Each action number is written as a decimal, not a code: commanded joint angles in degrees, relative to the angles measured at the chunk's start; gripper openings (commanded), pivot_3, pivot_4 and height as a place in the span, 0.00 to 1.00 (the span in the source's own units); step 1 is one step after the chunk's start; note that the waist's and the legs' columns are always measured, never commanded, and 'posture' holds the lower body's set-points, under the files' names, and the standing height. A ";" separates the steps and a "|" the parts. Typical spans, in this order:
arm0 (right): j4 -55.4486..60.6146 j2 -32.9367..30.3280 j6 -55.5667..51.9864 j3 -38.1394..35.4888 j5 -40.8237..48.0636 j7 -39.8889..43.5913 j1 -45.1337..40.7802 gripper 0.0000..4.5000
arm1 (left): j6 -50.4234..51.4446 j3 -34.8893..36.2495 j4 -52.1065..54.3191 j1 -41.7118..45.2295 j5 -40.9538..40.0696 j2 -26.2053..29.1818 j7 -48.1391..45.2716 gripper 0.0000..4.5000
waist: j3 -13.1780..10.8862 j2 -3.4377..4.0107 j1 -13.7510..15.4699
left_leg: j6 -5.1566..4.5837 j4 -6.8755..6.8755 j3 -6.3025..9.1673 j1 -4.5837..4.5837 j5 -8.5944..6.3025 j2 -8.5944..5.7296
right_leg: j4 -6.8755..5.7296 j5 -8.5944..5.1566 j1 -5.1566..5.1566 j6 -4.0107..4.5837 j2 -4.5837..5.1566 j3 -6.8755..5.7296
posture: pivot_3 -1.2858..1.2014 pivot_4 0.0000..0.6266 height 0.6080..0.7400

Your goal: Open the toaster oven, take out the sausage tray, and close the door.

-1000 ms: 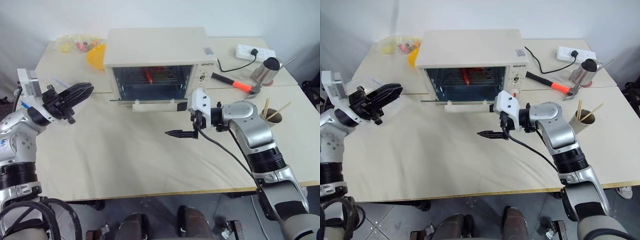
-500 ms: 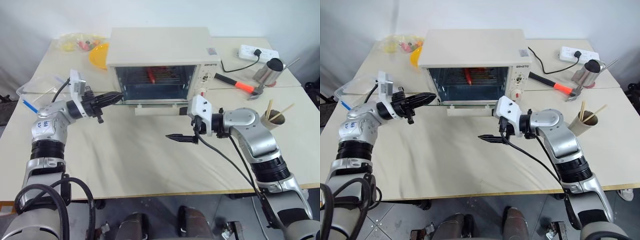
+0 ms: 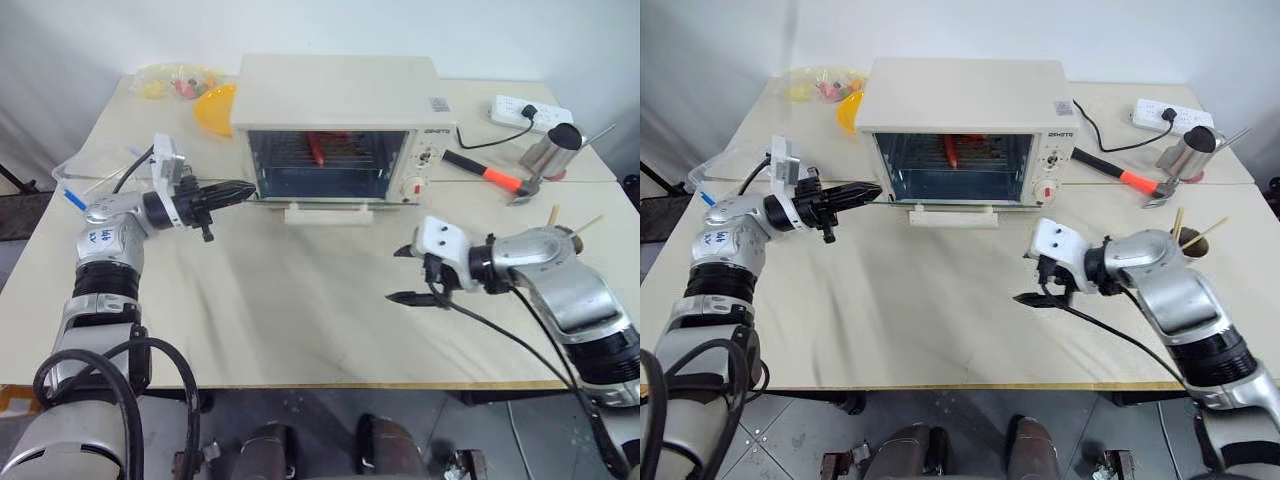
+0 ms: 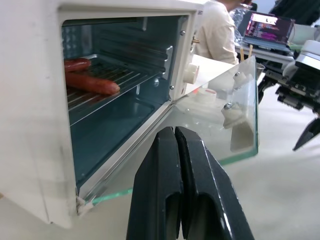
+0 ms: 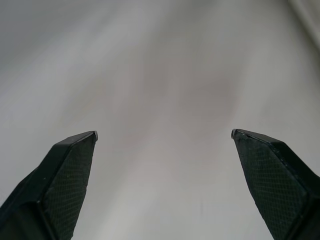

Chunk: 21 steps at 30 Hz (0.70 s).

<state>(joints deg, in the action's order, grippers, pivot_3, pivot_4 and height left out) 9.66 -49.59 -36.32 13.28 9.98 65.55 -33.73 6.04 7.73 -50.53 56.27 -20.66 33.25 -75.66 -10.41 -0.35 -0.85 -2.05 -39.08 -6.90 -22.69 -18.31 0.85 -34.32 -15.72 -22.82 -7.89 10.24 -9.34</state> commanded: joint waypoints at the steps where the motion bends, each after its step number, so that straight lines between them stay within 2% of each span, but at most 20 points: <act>1: 2.52 -3.21 -2.01 -4.16 3.52 3.02 -0.51 1.00 | -1.01 -1.12 -0.16 0.75 1.32 -1.02 -1.71 0.01 | 0.00 0.00 0.06 | 0.00 0.00 -0.01 0.00 0.00 0.00 | 0.00 0.00 0.00 0.00 0.00 -0.02 | 0.52 0.24 1.00; 4: 2.19 -6.28 -3.28 -5.83 4.68 4.60 -1.19 1.00 | -1.06 -2.28 0.03 0.35 2.63 -1.11 -3.06 0.01 | 0.00 0.00 0.23 | 0.00 0.00 -0.01 -0.01 0.00 0.00 | 0.01 0.00 0.00 0.00 -0.01 -0.03 | 0.52 0.24 1.00; 7: -0.81 -8.80 -1.38 -5.29 0.94 2.76 -3.19 1.00 | -4.18 -3.41 -1.37 0.33 5.07 -0.74 -2.72 0.01 | 0.00 0.00 0.19 | 0.00 0.00 -0.02 -0.01 0.00 0.00 | 0.02 0.00 0.00 0.00 -0.01 -0.02 | 0.52 0.24 1.00; 9: -2.80 -8.34 1.39 -4.60 -1.13 1.24 -5.94 1.00 | -7.45 -5.52 -2.28 0.00 8.42 -0.16 -2.17 0.01 | 0.00 0.00 0.00 | 0.00 -0.01 -0.02 0.01 0.00 0.01 | 0.03 0.00 -0.01 0.00 0.00 0.00 | 0.52 0.24 1.00; 17: -6.17 2.29 6.90 -1.41 -6.20 -6.62 -14.66 1.00 | -16.86 -9.80 -3.46 -0.54 15.60 0.03 0.71 0.01 | 0.00 0.00 -0.76 | 0.00 0.00 -0.01 -0.05 0.00 0.03 | -0.04 0.00 -0.09 0.00 -0.01 -0.03 | 0.52 0.24 1.00; 21: -6.35 9.15 8.38 0.37 -7.38 -10.13 -16.57 1.00 | -21.80 -11.71 -3.57 -2.40 18.99 0.60 2.15 0.01 | 0.00 0.00 -0.78 | -0.01 -0.11 -0.02 -0.44 0.01 -0.01 | -0.45 0.00 -0.67 0.00 0.06 0.02 | 0.52 0.24 1.00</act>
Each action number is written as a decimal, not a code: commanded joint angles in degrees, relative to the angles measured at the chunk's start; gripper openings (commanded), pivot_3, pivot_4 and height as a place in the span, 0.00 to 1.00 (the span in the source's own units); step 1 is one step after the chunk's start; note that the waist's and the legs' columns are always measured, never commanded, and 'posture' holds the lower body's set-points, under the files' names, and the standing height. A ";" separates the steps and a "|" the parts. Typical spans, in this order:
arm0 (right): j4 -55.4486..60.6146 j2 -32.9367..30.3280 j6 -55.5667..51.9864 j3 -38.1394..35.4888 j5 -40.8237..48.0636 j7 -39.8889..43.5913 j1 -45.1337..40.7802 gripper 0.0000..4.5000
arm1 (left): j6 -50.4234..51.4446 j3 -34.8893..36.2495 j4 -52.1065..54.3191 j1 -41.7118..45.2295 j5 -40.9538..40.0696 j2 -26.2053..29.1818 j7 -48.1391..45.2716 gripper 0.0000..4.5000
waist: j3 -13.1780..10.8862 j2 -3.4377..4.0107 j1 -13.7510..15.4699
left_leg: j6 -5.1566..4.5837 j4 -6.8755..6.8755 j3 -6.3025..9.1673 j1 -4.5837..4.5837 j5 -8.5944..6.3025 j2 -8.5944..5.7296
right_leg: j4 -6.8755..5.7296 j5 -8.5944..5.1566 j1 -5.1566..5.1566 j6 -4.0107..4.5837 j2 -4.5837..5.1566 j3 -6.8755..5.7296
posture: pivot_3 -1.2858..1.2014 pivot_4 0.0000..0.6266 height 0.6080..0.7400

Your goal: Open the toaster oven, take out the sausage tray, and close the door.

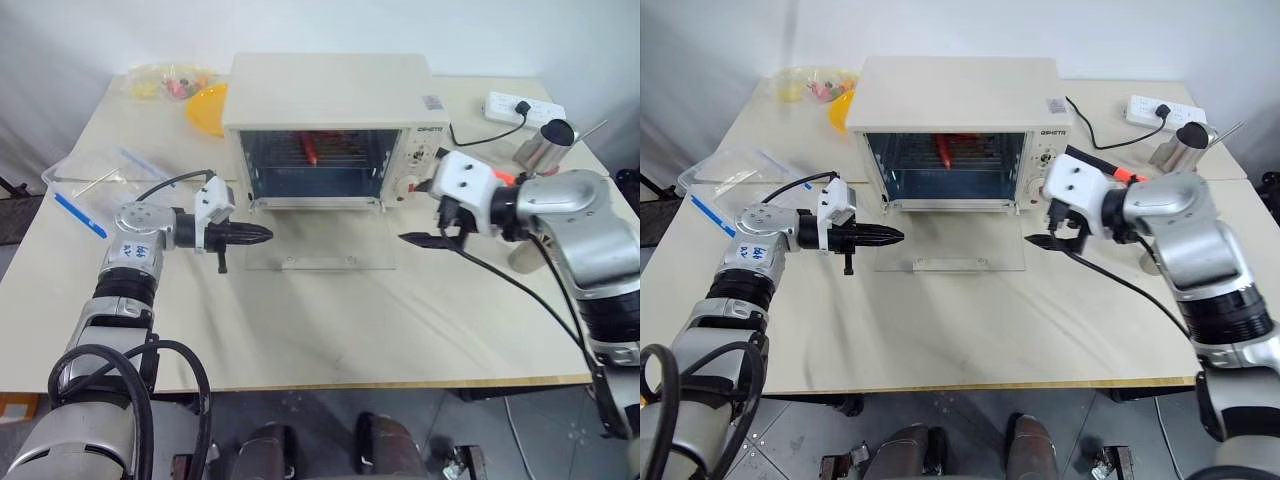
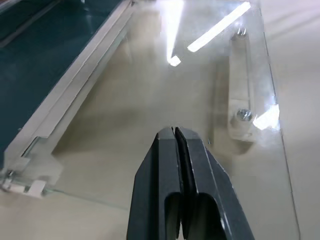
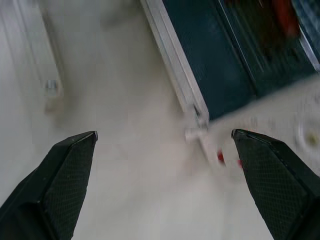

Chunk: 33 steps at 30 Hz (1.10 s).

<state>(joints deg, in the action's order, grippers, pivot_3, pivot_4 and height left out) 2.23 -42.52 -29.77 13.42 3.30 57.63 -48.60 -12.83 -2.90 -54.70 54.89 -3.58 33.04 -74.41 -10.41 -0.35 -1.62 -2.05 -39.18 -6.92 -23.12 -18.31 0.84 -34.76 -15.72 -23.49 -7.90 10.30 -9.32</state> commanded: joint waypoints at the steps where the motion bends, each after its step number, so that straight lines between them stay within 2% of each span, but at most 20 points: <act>1: 0.58 3.76 2.48 0.70 -1.21 -3.16 -2.04 1.00 | -4.01 -1.74 0.73 -1.58 2.84 1.07 1.22 0.01 | 0.01 -0.01 -0.01 | 0.00 0.00 0.00 -0.01 0.00 0.00 | -0.03 0.00 -0.02 0.00 0.00 0.01 | 0.52 0.24 1.00; 5: -3.17 8.65 6.76 3.14 -5.40 -7.77 -3.36 1.00 | -9.17 -3.55 1.55 -3.48 5.36 1.79 3.30 0.01 | 0.02 -0.01 -0.13 | 0.00 -0.01 -0.01 0.02 0.00 0.00 | -0.16 0.00 -0.02 0.00 0.00 0.00 | 0.52 0.24 1.00; 9: -9.82 15.75 9.44 5.66 -9.90 -14.24 -6.70 1.00 | -10.46 -0.37 5.23 -5.95 3.18 0.82 10.97 0.01 | 0.04 0.00 -0.31 | -0.01 -0.03 0.04 0.12 0.03 0.01 | -0.26 0.00 -0.02 0.00 0.03 0.09 | 0.52 0.24 1.00; 12: -17.45 18.42 12.43 8.14 -15.66 -19.58 -10.36 1.00 | -7.69 4.43 12.24 -9.70 -2.89 -0.40 13.99 0.01 | 0.04 0.00 -0.54 | 0.00 -0.03 0.11 0.11 0.04 0.02 | -0.33 0.00 -0.06 0.01 0.04 0.11 | 0.52 0.24 1.00; 15: -27.32 22.19 16.40 8.89 -18.92 -25.90 -14.60 1.00 | 1.06 10.78 23.33 -15.43 -10.44 -2.81 20.57 0.01 | 0.04 0.00 -1.02 | 0.00 -0.02 0.32 0.05 0.05 0.02 | -0.35 0.00 -0.13 0.00 0.08 0.12 | 0.52 0.24 1.00; 18: -36.81 24.60 19.83 9.60 -22.12 -31.02 -18.25 1.00 | 7.42 14.87 33.98 -20.40 -16.00 -5.22 25.98 0.14 | 0.04 0.00 -1.56 | 0.00 -0.01 0.64 0.04 0.05 0.02 | -0.59 0.00 -0.14 0.00 0.10 0.10 | 0.52 0.24 1.00; 23: -50.84 28.39 26.90 11.97 -27.13 -37.86 -23.61 1.00 | 13.32 21.08 51.05 -27.80 -25.29 -11.80 36.32 0.47 | 0.04 0.00 -1.91 | 0.01 0.00 0.85 0.05 0.05 0.10 | -0.69 0.00 -0.08 0.00 0.14 0.14 | 0.52 0.24 1.00; 27: -57.03 30.17 30.45 13.33 -29.78 -40.47 -25.59 1.00 | 15.13 21.65 59.91 -34.06 -27.27 -14.55 40.41 0.76 | 0.04 0.00 -1.96 | 0.02 0.02 0.86 0.06 0.06 0.08 | -0.69 0.00 -0.07 0.00 0.13 0.14 | 0.52 0.24 1.00; 31: -61.05 31.60 33.27 14.46 -32.01 -42.95 -26.81 1.00 | 15.85 21.69 66.47 -40.14 -27.32 -16.10 43.84 1.00 | 0.04 0.00 -1.92 | 0.04 0.02 0.85 0.06 0.07 0.09 | -0.68 0.00 -0.06 0.01 0.13 0.16 | 0.52 0.24 1.00; 33: -62.84 32.22 34.37 14.84 -33.09 -44.15 -27.38 1.00 | 15.94 21.57 68.64 -42.73 -27.40 -16.44 44.54 1.00 | 0.04 0.00 -1.84 | 0.04 0.02 0.84 0.06 0.07 0.10 | -0.67 0.00 -0.06 0.01 0.12 0.17 | 0.52 0.24 1.00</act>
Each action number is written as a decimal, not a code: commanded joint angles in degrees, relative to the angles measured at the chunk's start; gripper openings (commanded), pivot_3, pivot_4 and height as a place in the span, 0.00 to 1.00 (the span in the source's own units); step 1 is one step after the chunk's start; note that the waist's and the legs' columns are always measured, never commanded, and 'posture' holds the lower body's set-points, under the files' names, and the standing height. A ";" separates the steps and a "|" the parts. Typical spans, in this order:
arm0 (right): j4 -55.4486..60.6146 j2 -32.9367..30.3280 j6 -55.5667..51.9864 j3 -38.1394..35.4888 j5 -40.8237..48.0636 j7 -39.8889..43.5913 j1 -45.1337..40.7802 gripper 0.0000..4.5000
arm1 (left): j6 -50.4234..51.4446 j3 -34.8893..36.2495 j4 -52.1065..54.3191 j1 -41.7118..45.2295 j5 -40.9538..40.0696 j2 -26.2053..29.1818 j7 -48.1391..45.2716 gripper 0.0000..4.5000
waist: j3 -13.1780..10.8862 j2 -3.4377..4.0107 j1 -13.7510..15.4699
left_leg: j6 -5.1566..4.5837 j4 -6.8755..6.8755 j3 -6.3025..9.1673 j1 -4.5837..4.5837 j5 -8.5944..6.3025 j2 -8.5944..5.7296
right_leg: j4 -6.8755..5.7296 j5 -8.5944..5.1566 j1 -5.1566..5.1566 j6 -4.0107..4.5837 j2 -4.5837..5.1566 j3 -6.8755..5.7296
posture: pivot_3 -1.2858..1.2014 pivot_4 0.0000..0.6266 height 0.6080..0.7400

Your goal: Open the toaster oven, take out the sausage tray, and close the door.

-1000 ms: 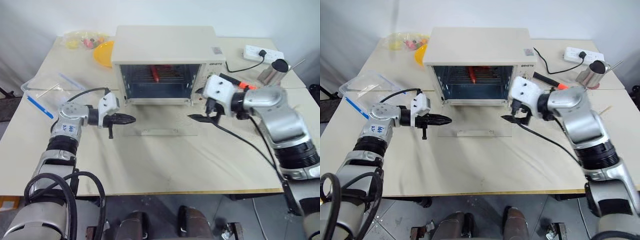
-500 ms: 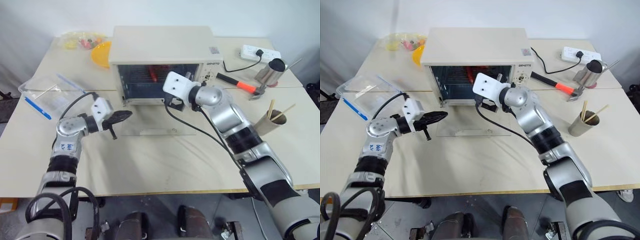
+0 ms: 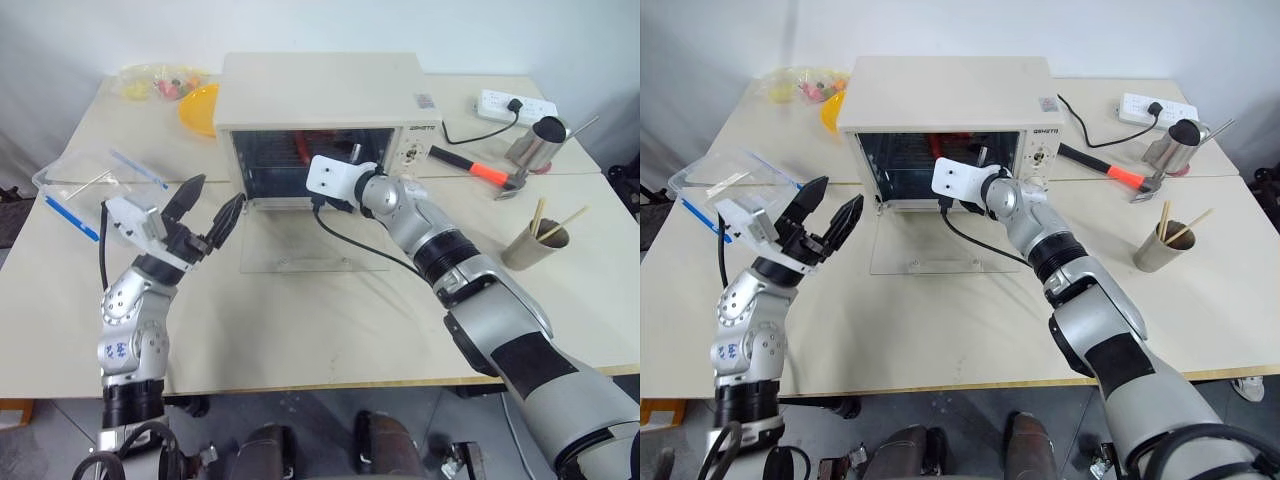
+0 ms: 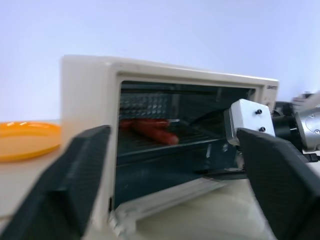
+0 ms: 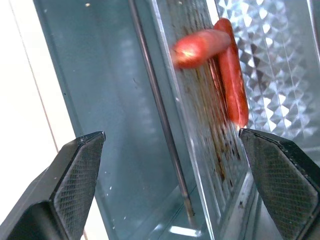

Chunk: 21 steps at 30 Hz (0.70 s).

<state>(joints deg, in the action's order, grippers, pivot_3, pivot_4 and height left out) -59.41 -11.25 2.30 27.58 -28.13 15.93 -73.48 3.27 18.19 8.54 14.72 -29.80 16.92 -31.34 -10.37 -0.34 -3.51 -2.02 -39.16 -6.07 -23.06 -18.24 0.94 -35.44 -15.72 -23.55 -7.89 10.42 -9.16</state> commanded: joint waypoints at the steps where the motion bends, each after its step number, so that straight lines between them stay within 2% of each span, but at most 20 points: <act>1: -2.60 1.32 2.80 1.29 -2.55 -2.86 -3.02 1.00 | -0.02 0.56 5.93 -3.88 -1.07 -0.01 1.39 1.00 | 0.00 0.00 0.09 | 0.00 0.00 0.00 0.00 0.00 0.01 | 0.00 0.00 0.00 0.00 0.00 0.01 | 0.52 0.24 1.00; 4: -5.82 1.94 2.67 2.23 -4.53 -4.93 -4.31 0.88 | 1.15 1.11 6.60 -6.05 -1.19 1.48 1.43 1.00 | 0.00 0.00 0.12 | 0.02 0.00 -0.02 0.00 0.01 0.01 | 0.00 -0.01 0.00 0.02 0.00 0.01 | 0.52 0.24 1.00; 15: -6.47 2.11 1.00 4.35 -9.66 -10.38 -4.32 0.03 | 3.69 -0.02 6.35 -4.07 -2.21 1.98 1.79 1.00 | 0.00 0.01 0.28 | 0.06 0.02 0.00 -0.01 0.04 0.04 | 0.02 -0.03 0.00 0.06 -0.04 0.02 | 0.52 0.24 1.00; 21: -1.73 1.47 -0.04 4.78 -11.52 -11.06 -2.99 0.01 | 5.16 -0.73 5.47 -2.44 -2.49 2.19 1.60 1.00 | 0.00 0.01 0.25 | 0.08 0.06 -0.01 -0.01 0.04 0.03 | 0.04 -0.03 -0.01 0.06 -0.06 0.02 | 0.52 0.24 1.00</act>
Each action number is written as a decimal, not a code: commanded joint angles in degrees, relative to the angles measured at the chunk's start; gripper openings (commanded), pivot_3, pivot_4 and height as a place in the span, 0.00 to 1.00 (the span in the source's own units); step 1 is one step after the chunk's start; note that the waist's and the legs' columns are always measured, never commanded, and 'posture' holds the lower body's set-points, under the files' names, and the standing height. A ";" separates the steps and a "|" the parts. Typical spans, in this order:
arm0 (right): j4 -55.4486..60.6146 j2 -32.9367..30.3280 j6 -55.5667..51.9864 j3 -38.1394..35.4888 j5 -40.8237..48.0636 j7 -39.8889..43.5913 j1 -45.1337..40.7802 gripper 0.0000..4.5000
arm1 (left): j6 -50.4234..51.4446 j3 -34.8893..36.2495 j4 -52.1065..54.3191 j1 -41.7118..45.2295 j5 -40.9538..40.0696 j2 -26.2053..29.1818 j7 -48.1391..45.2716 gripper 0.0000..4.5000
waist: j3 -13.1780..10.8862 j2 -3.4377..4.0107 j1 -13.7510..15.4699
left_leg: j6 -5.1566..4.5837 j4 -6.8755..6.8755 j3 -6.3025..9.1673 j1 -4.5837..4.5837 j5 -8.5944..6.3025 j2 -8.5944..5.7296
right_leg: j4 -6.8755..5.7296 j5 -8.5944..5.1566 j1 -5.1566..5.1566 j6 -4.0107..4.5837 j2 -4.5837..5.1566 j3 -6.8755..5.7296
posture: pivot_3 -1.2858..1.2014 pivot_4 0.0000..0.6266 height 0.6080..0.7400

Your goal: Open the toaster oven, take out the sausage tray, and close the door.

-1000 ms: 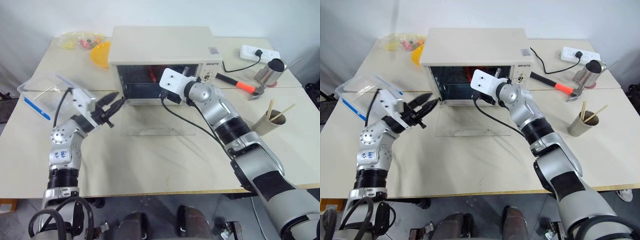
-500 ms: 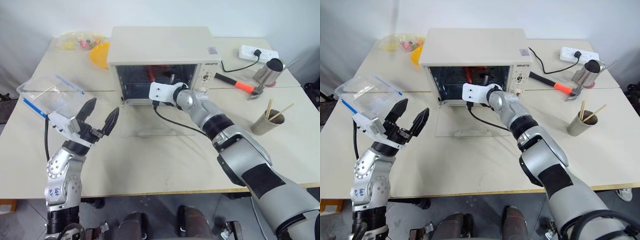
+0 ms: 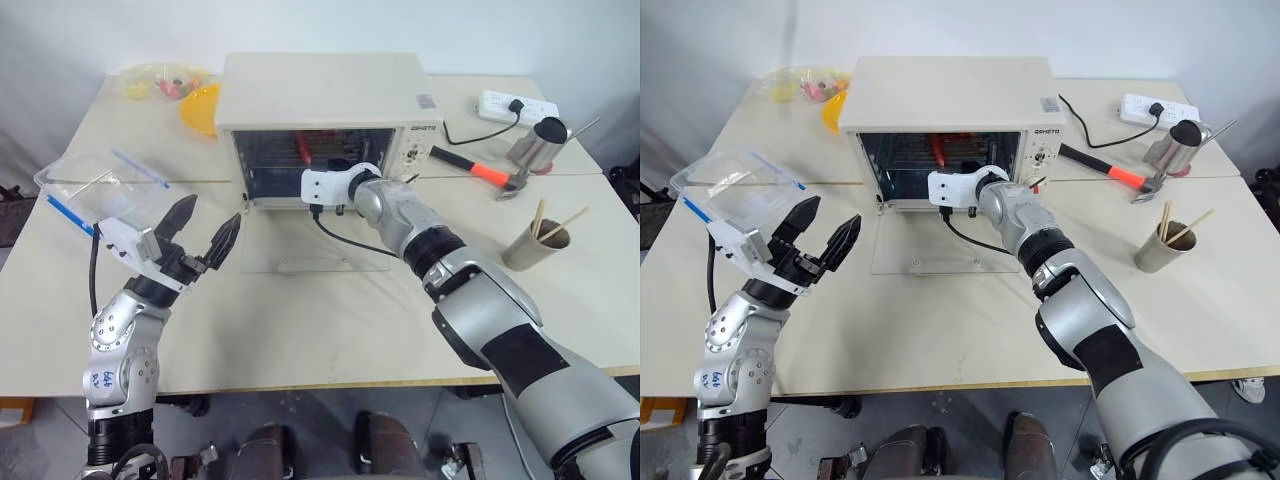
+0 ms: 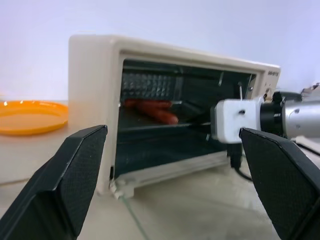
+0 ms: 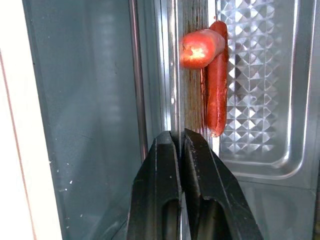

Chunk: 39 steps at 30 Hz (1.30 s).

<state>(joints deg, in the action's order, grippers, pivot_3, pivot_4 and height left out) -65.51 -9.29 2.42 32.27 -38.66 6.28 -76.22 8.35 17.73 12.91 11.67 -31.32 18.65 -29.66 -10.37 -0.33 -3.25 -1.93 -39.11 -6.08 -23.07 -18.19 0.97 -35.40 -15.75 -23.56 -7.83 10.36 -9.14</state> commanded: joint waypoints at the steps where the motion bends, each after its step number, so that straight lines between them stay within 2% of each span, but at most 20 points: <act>1: 5.94 -0.78 -0.17 0.41 -1.52 -1.33 0.39 0.01 | 0.26 -0.33 0.88 0.96 -1.01 0.48 -0.19 1.00 | 0.00 0.00 -0.01 | 0.00 0.01 0.00 0.00 0.00 0.00 | 0.00 0.00 0.00 0.00 -0.01 -0.01 | 0.52 0.24 1.00; 18: 41.72 -7.02 -9.45 -0.91 -5.61 8.50 16.87 0.01 | 0.28 -0.34 -1.49 2.51 -0.28 1.27 -1.15 1.00 | 0.00 0.00 -0.02 | 0.07 0.07 -0.14 -0.03 0.02 -0.01 | 0.35 0.00 0.00 0.00 -0.16 0.01 | 0.52 0.24 1.00; 27: 47.76 -8.45 -10.56 -1.09 -6.22 12.41 18.47 0.01 | -0.22 -0.29 -3.45 3.89 0.02 1.76 -1.35 1.00 | 0.00 0.00 -0.09 | 0.09 0.07 -0.22 -0.03 0.03 0.00 | 0.40 0.00 0.00 0.00 -0.19 0.03 | 0.52 0.24 1.00; 31: 53.01 -9.44 -11.55 -1.32 -6.53 14.88 20.54 0.01 | -0.11 0.08 -3.53 3.84 -0.28 2.01 -1.32 1.00 | 0.00 0.00 -0.08 | 0.09 0.13 -0.20 -0.03 0.03 0.00 | 0.42 0.00 -0.01 0.00 -0.19 0.01 | 0.52 0.24 1.00; 34: 61.00 -10.32 -13.74 -1.30 -7.69 18.08 25.27 0.01 | -0.20 0.79 -3.94 3.94 -0.55 2.60 -1.40 1.00 | 0.00 0.00 0.06 | 0.09 0.13 -0.18 -0.03 0.03 0.01 | 0.43 0.00 -0.01 0.00 -0.20 0.01 | 0.52 0.24 1.00; 39: 65.34 -9.81 -16.42 -2.09 -9.79 19.82 27.50 0.01 | -0.16 1.04 -4.30 4.27 -0.64 2.93 -1.43 1.00 | 0.00 0.00 0.03 | 0.11 0.08 -0.25 -0.02 0.04 0.01 | 0.44 0.00 -0.01 0.00 -0.21 0.03 | 0.52 0.24 1.00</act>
<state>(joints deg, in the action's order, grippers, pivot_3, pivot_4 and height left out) -5.76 -19.93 -14.10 31.46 -47.01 26.68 -47.85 9.24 17.92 7.97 15.24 -31.28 21.00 -30.82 -10.38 -0.34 -3.22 -1.82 -39.03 -6.33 -23.09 -18.15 0.99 -34.95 -15.76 -23.57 -7.82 10.15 -9.10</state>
